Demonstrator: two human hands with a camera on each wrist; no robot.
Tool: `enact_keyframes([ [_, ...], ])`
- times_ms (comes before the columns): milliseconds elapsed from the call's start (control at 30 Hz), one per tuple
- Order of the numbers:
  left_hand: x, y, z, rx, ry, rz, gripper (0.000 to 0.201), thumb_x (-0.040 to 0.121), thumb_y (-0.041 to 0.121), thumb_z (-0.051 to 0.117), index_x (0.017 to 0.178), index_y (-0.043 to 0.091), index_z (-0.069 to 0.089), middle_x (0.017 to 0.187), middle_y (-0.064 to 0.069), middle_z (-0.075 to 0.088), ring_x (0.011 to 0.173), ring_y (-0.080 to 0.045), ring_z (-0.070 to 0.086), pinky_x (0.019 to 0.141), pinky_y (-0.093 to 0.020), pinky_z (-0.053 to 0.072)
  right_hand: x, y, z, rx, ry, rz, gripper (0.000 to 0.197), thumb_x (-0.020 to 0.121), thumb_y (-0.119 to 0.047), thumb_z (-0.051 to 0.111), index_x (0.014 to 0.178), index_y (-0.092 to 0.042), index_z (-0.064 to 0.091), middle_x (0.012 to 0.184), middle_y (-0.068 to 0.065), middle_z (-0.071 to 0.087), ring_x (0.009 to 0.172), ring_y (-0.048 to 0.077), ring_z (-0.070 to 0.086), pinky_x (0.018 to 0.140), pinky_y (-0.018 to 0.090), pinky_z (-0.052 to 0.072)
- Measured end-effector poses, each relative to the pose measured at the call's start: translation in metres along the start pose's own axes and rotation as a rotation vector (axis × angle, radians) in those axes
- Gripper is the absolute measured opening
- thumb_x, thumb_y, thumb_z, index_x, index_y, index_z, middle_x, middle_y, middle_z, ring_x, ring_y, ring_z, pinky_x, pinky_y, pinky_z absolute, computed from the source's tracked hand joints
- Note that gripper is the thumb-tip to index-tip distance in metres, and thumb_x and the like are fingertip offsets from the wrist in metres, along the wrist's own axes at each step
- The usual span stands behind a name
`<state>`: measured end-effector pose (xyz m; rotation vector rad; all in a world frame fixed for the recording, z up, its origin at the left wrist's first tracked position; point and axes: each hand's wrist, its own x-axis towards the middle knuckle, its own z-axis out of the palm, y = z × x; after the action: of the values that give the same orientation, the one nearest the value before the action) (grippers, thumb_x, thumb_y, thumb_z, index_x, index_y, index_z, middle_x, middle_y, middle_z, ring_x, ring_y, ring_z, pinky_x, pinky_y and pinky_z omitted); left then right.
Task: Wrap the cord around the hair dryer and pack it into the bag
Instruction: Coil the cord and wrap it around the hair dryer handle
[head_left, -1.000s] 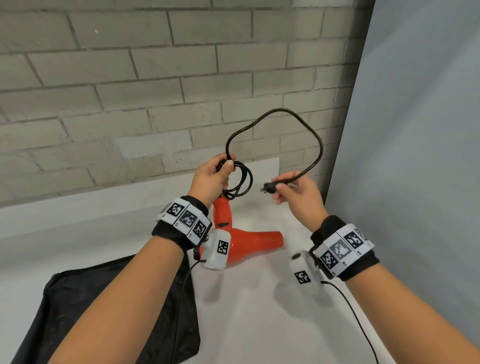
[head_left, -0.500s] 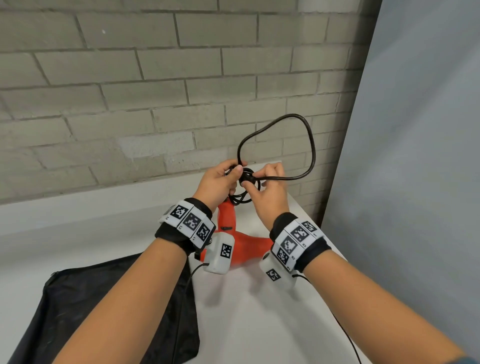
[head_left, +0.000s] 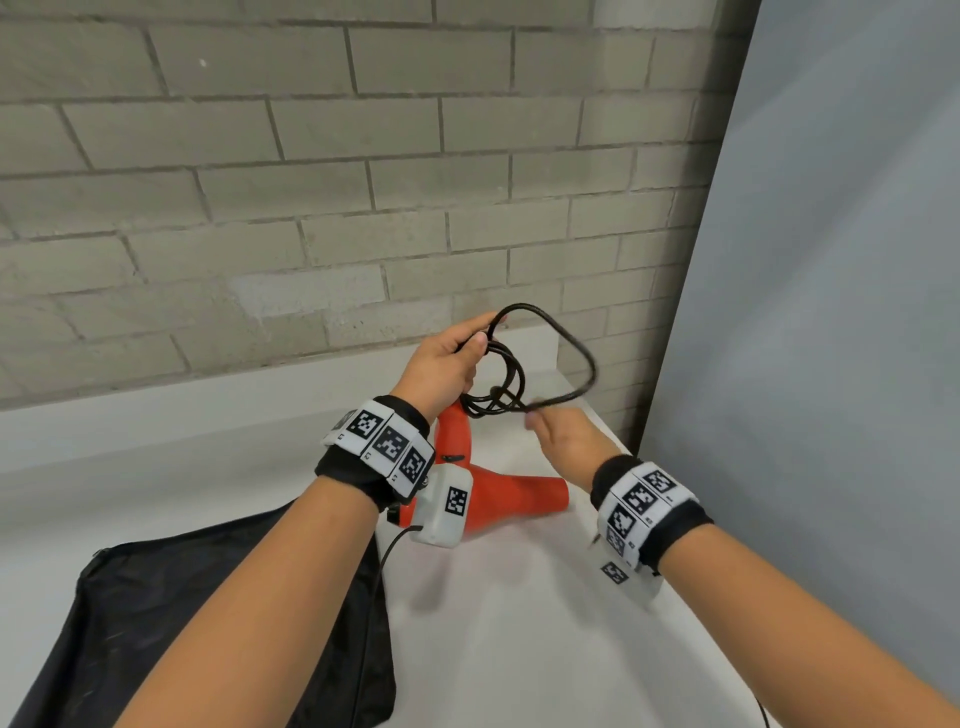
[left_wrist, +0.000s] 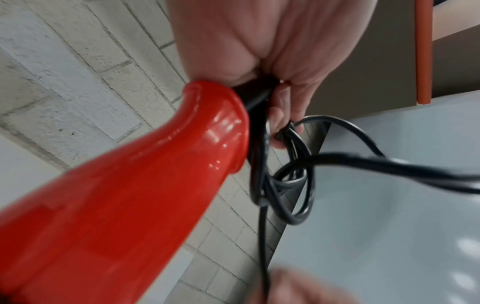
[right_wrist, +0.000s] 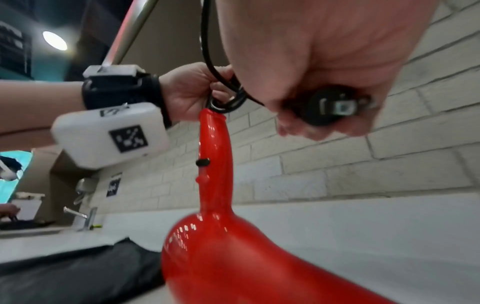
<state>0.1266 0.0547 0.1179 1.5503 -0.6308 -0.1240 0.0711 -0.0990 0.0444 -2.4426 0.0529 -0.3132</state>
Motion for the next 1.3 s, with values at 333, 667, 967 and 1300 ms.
enact_keyframes([
  [333, 0.007, -0.002, -0.001, -0.046, 0.069, -0.048, 0.026, 0.095, 0.005, 0.036, 0.111, 0.003, 0.057, 0.046, 0.017, 0.055, 0.034, 0.000, 0.028, 0.039, -0.014, 0.024, -0.025, 0.041, 0.005, -0.557, -0.482, 0.325, 0.031, 0.091, -0.016, 0.042, 0.116, -0.003, 0.057, 0.122, 0.015, 0.061, 0.112, 0.030, 0.057, 0.094, 0.031, 0.044],
  [667, 0.001, 0.001, -0.002, -0.006, -0.001, 0.000, 0.028, 0.095, 0.003, 0.036, 0.104, 0.015, 0.059, 0.063, 0.001, 0.038, 0.036, -0.001, 0.028, 0.039, -0.013, 0.026, 0.007, -0.033, 0.001, 0.405, -0.235, -0.132, 0.039, 0.092, -0.002, 0.046, 0.130, -0.012, 0.048, 0.131, 0.006, 0.054, 0.117, 0.016, 0.049, 0.096, 0.018, 0.034],
  [967, 0.003, -0.004, -0.009, 0.064, -0.035, -0.010, 0.034, 0.096, 0.005, 0.033, 0.075, 0.018, 0.056, 0.039, 0.017, 0.032, 0.036, 0.000, 0.023, 0.041, -0.015, 0.022, 0.014, 0.003, 0.005, 0.161, -0.042, 0.171, 0.022, 0.093, -0.006, 0.039, 0.097, -0.001, 0.060, 0.097, 0.021, 0.070, 0.067, 0.016, 0.051, 0.052, 0.005, 0.037],
  [1300, -0.001, 0.004, -0.002, 0.040, -0.036, -0.004, 0.027, 0.095, 0.010, 0.038, 0.078, 0.019, 0.057, 0.053, 0.014, 0.048, 0.036, -0.001, 0.031, 0.042, -0.013, 0.030, 0.014, -0.014, -0.013, 0.358, -0.046, 0.004, 0.028, 0.096, -0.015, 0.038, 0.073, -0.017, 0.054, 0.069, -0.003, 0.049, 0.062, 0.014, 0.047, 0.064, 0.024, 0.038],
])
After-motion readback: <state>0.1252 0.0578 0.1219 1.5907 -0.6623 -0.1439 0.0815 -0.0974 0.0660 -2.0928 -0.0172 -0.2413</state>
